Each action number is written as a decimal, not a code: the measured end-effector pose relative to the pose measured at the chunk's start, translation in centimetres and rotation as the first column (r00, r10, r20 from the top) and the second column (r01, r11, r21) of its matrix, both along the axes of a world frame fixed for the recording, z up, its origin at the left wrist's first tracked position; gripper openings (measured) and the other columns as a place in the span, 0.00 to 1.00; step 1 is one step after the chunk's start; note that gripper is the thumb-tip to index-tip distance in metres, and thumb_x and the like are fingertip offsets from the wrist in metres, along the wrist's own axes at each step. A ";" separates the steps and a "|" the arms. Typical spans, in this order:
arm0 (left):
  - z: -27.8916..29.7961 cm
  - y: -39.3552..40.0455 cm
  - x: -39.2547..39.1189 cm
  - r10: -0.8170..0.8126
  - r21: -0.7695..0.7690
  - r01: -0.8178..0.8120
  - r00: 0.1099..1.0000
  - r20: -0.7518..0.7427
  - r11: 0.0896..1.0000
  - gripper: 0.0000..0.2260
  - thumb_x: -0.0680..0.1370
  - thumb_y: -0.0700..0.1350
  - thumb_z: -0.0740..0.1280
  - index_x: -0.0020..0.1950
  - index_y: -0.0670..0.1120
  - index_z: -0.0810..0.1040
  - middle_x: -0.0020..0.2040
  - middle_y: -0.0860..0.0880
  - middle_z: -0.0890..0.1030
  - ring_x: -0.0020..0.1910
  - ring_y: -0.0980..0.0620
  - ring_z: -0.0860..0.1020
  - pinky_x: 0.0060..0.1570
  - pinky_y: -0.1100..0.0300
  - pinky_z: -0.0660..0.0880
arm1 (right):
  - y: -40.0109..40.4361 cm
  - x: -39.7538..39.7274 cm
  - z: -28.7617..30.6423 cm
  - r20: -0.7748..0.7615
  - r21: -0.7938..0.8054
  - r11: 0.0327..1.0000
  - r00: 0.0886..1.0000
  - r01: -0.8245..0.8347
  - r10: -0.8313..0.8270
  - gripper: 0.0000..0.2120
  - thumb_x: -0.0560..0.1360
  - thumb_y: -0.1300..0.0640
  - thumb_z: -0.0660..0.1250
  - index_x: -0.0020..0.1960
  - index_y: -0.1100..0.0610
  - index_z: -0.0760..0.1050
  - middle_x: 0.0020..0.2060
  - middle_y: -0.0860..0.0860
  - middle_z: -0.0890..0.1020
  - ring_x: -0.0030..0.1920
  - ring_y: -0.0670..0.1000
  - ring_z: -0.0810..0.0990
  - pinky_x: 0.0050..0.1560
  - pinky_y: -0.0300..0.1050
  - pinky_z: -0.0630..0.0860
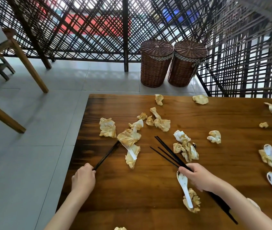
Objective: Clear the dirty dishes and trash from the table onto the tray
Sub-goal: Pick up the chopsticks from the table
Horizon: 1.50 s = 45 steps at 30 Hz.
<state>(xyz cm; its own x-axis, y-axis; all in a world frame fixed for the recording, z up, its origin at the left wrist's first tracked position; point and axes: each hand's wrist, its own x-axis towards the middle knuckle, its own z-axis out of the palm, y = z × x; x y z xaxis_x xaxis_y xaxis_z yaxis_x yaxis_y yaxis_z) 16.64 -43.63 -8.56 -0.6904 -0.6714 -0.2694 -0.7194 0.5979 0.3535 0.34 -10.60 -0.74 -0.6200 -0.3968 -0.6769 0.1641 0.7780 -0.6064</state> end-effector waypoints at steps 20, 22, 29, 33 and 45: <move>5.0 6.7 3.9 0.158 0.302 -0.104 0.975 -0.159 0.948 0.13 0.78 0.41 0.65 0.62 0.42 0.75 0.58 0.43 0.78 0.55 0.47 0.77 0.53 0.53 0.76 | 3.7 -2.7 1.1 0.027 -0.059 0.996 0.998 0.062 -0.060 0.17 0.78 0.47 0.60 0.50 0.61 0.73 0.23 0.46 0.64 0.21 0.45 0.58 0.20 0.39 0.56; 5.2 7.7 3.6 0.166 0.347 -0.100 0.972 -0.168 0.933 0.13 0.77 0.40 0.65 0.62 0.42 0.75 0.56 0.44 0.78 0.51 0.50 0.77 0.49 0.57 0.77 | 4.3 -2.8 1.2 0.032 -0.064 0.996 0.998 0.065 -0.063 0.16 0.78 0.47 0.60 0.52 0.60 0.74 0.23 0.46 0.64 0.22 0.45 0.58 0.21 0.40 0.56; 6.0 11.7 2.4 0.299 0.608 -0.137 0.938 -0.173 0.782 0.12 0.78 0.37 0.63 0.62 0.42 0.75 0.42 0.45 0.78 0.37 0.49 0.78 0.38 0.58 0.78 | 6.8 -3.2 1.7 -0.013 -0.062 0.997 0.999 0.050 -0.050 0.14 0.79 0.47 0.60 0.46 0.59 0.74 0.24 0.47 0.65 0.21 0.46 0.60 0.23 0.41 0.58; 6.3 13.4 2.1 0.296 0.647 -0.099 0.933 -0.204 0.756 0.12 0.79 0.36 0.62 0.61 0.42 0.76 0.39 0.46 0.76 0.34 0.51 0.75 0.33 0.63 0.74 | 8.3 -3.7 1.7 -0.039 -0.050 0.998 0.999 0.027 -0.029 0.15 0.79 0.47 0.60 0.45 0.58 0.73 0.24 0.47 0.66 0.21 0.46 0.62 0.22 0.41 0.60; 7.0 15.4 2.2 0.042 0.557 0.059 0.985 -0.168 0.829 0.15 0.77 0.34 0.64 0.55 0.52 0.81 0.46 0.54 0.83 0.49 0.55 0.79 0.49 0.61 0.76 | 10.9 -5.2 1.0 -0.065 -0.022 1.000 0.998 0.019 -0.020 0.17 0.77 0.43 0.60 0.42 0.57 0.71 0.22 0.45 0.66 0.21 0.46 0.63 0.21 0.40 0.62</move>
<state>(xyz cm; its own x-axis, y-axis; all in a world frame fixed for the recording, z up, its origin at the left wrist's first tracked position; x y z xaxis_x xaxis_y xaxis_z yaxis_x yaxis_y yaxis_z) 18.82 -28.23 -1.54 -0.7635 -0.4353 -0.4771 -0.6157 0.2678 0.7411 -4.90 0.32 0.25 -0.6701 -0.3980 -0.6265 0.1390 0.7619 -0.6326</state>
